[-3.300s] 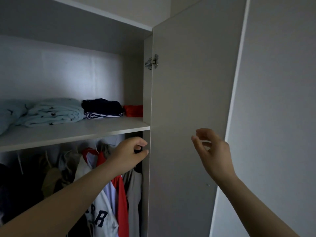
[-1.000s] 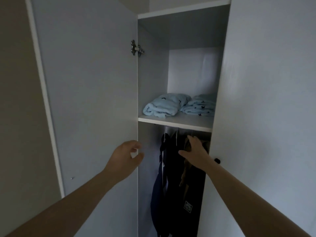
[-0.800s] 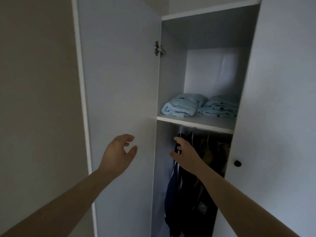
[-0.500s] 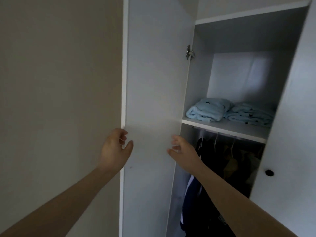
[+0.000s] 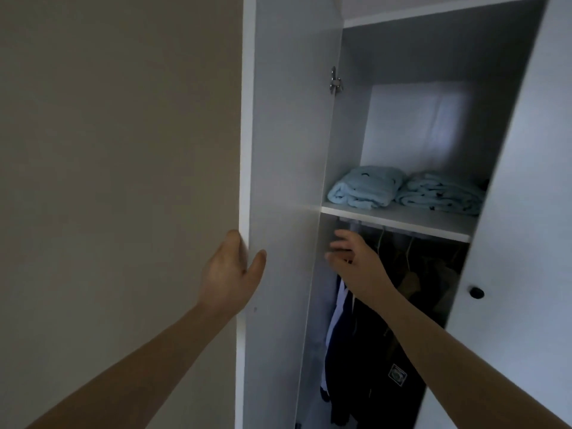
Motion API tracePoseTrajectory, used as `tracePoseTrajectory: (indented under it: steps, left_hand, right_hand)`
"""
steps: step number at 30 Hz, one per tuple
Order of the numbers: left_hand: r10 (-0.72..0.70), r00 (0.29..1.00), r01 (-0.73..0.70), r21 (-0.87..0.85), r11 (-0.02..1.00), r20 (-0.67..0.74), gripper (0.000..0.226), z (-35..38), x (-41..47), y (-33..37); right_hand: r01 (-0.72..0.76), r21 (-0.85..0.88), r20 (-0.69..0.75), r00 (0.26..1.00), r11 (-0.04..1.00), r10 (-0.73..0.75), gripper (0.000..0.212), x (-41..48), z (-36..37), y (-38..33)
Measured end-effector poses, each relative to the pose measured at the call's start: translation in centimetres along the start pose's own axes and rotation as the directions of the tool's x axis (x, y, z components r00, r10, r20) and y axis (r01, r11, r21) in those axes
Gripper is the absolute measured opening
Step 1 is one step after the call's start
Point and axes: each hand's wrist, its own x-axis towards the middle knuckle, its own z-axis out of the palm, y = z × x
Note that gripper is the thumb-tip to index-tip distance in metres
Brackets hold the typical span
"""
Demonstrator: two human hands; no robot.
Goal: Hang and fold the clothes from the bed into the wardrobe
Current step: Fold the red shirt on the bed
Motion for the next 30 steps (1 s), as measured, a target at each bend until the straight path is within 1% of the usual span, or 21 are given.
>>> tracePoseTrajectory:
  steps: [2, 4, 5, 6, 8, 9, 11, 15, 18, 19, 21, 23, 27, 30]
  left_hand:
    - [0.073, 0.997, -0.073, -0.001, 0.997, 0.018, 0.031, 0.8, -0.6, 0.8]
    - [0.126, 0.990, -0.123, -0.056, 0.991, 0.061, 0.020, 1.7, -1.0, 1.9]
    - [0.146, 0.985, -0.137, -0.099, 0.986, 0.095, 0.019, 2.2, -1.2, 2.6]
    - [0.161, 0.978, -0.141, -0.152, 0.978, 0.131, 0.026, 2.9, -1.5, 3.5]
    - [0.170, 0.968, -0.121, -0.247, 0.961, 0.185, 0.052, 4.2, -2.2, 5.2]
    - [0.160, 0.967, -0.102, -0.274, 0.956, 0.197, 0.063, 4.9, -2.4, 5.9]
    - [0.138, 0.965, -0.065, -0.308, 0.949, 0.224, 0.078, 6.6, -2.9, 7.5]
    - [0.160, 0.934, -0.046, -0.337, 0.941, 0.320, 0.088, 10.8, -3.5, 11.1]
    - [0.246, 0.878, -0.068, -0.403, 0.913, 0.410, 0.086, 14.2, -3.5, 13.0]
    - [0.288, 0.854, -0.109, -0.393, 0.913, 0.433, 0.081, 15.4, -3.4, 13.5]
    - [0.374, 0.784, -0.223, -0.337, 0.915, 0.496, 0.072, 18.3, -3.0, 14.6]
    - [0.422, 0.718, -0.303, -0.297, 0.905, 0.554, 0.068, 21.2, -2.3, 16.0]
    - [0.396, 0.640, -0.329, -0.231, 0.916, 0.658, 0.071, 25.8, -0.5, 18.4]
    - [0.386, 0.620, -0.383, -0.166, 0.909, 0.683, 0.075, 28.3, -0.5, 19.3]
  right_hand:
    - [-0.019, 0.005, -0.048, 0.999, 1.000, 0.019, 0.046, -0.7, -1.0, 0.7]
    - [-0.031, 0.004, -0.092, 0.995, 1.000, 0.031, 0.047, -1.3, -2.3, 1.3]
    - [-0.033, -0.001, -0.114, 0.993, 0.999, 0.033, 0.046, -1.5, -3.1, 1.6]
    - [-0.036, -0.010, -0.138, 0.990, 0.999, 0.034, 0.045, -1.8, -4.1, 2.0]
    - [-0.041, -0.034, -0.179, 0.983, 0.999, 0.035, 0.043, -2.5, -5.9, 2.6]
    - [-0.046, -0.046, -0.192, 0.981, 0.998, 0.036, 0.043, -2.8, -6.7, 3.0]
    - [-0.072, -0.062, -0.224, 0.973, 0.995, 0.056, 0.043, -3.7, -8.5, 3.9]
    - [-0.122, -0.084, -0.330, 0.940, 0.989, 0.088, 0.039, -5.8, -12.8, 5.6]
    - [-0.156, -0.092, -0.406, 0.908, 0.983, 0.106, 0.035, -7.2, -16.1, 6.7]
    - [-0.171, -0.088, -0.428, 0.896, 0.981, 0.118, 0.034, -7.6, -17.0, 7.0]
    - [-0.205, -0.079, -0.469, 0.871, 0.975, 0.145, 0.033, -8.4, -18.9, 7.8]
    - [-0.237, -0.100, -0.503, 0.850, 0.966, 0.156, 0.033, -8.8, -20.7, 8.5]
    - [-0.282, -0.121, -0.547, 0.819, 0.952, 0.173, 0.034, -8.6, -23.1, 9.6]
    - [-0.304, -0.134, -0.576, 0.799, 0.943, 0.176, 0.036, -8.3, -24.1, 10.5]
